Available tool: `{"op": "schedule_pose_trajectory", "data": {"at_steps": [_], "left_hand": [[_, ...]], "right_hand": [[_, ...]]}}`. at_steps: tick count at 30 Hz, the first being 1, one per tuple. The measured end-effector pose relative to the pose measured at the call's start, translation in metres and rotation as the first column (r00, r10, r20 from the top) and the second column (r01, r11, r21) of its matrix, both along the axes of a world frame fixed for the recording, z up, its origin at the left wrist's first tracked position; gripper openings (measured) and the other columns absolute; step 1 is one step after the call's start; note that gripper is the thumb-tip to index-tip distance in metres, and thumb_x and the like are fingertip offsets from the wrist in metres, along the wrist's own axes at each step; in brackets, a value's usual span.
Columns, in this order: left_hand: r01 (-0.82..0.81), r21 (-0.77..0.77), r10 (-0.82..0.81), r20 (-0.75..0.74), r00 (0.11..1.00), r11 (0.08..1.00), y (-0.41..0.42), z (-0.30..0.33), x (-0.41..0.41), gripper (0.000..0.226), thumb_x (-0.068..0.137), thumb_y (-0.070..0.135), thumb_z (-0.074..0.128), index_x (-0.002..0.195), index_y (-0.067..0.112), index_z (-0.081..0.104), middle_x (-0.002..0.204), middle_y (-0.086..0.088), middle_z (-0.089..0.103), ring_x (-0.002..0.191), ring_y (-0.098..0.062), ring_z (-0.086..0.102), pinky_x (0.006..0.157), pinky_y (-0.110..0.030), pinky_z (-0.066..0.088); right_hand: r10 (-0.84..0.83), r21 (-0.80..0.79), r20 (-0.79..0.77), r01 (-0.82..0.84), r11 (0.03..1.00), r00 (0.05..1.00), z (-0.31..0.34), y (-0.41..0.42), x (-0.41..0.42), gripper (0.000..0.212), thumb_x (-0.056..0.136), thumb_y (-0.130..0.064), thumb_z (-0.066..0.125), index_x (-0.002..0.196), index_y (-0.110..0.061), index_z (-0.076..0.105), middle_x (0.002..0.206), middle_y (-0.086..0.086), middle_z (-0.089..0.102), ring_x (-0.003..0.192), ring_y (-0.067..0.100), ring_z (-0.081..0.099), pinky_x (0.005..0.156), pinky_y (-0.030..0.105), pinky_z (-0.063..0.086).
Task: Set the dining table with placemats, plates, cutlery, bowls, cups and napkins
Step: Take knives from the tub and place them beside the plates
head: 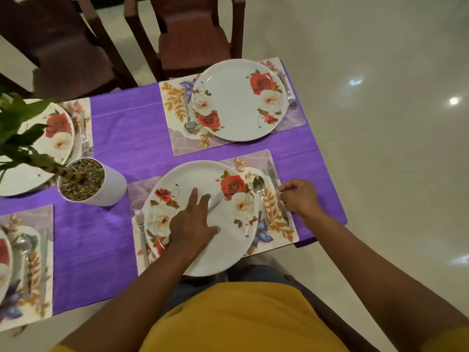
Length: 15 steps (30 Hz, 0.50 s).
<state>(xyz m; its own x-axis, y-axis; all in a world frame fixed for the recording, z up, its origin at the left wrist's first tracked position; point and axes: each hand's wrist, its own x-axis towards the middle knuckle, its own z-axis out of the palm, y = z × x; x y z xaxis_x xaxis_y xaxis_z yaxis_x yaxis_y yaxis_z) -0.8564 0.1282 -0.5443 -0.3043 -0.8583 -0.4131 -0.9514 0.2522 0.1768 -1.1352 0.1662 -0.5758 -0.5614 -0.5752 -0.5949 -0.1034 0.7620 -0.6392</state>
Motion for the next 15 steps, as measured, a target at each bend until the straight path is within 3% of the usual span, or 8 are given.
{"op": "schedule_pose_trajectory", "data": {"at_steps": [5,9,13,15], "left_hand": [[-0.010,-0.032,0.009,-0.014,1.000,0.999,0.002,-0.003,0.001,0.097,0.081,0.066,0.076,0.159,0.037,0.025,0.175,0.001,0.012,0.125,-0.026,0.064,0.088,-0.040,0.060],[-0.024,-0.042,0.022,-0.029,0.999,0.999,0.002,-0.006,0.000,0.098,0.080,0.066,0.077,0.158,0.037,0.026,0.174,0.001,0.013,0.125,-0.026,0.064,0.089,-0.040,0.060],[-0.030,-0.033,0.028,-0.037,0.999,0.999,0.003,-0.005,0.000,0.098,0.081,0.064,0.078,0.159,0.036,0.026,0.174,0.000,0.013,0.128,-0.026,0.063,0.090,-0.041,0.060],[-0.031,-0.030,0.030,-0.033,0.999,0.999,0.004,-0.004,-0.001,0.097,0.082,0.063,0.077,0.160,0.036,0.025,0.175,0.001,0.012,0.131,-0.026,0.061,0.093,-0.041,0.059]], "right_hand": [[0.076,0.018,-0.065,-0.075,0.997,0.995,-0.009,0.003,0.003,0.015,0.082,-0.007,0.080,0.080,-0.020,0.072,0.081,0.000,0.074,0.076,0.021,0.073,0.071,0.046,0.065],[0.208,0.056,-0.215,-0.200,0.978,0.954,-0.008,0.006,0.007,0.014,0.081,-0.010,0.074,0.078,-0.023,0.068,0.079,-0.007,0.071,0.075,0.017,0.070,0.066,0.035,0.060],[0.314,0.095,-0.317,-0.300,0.949,0.895,-0.007,0.008,0.011,0.013,0.083,-0.013,0.074,0.086,-0.021,0.065,0.081,-0.006,0.066,0.075,0.013,0.063,0.057,0.026,0.046],[0.344,0.109,-0.358,-0.327,0.939,0.868,-0.007,0.010,0.013,0.014,0.086,-0.016,0.074,0.094,-0.020,0.063,0.086,-0.004,0.067,0.076,0.013,0.062,0.060,0.028,0.050]]}}
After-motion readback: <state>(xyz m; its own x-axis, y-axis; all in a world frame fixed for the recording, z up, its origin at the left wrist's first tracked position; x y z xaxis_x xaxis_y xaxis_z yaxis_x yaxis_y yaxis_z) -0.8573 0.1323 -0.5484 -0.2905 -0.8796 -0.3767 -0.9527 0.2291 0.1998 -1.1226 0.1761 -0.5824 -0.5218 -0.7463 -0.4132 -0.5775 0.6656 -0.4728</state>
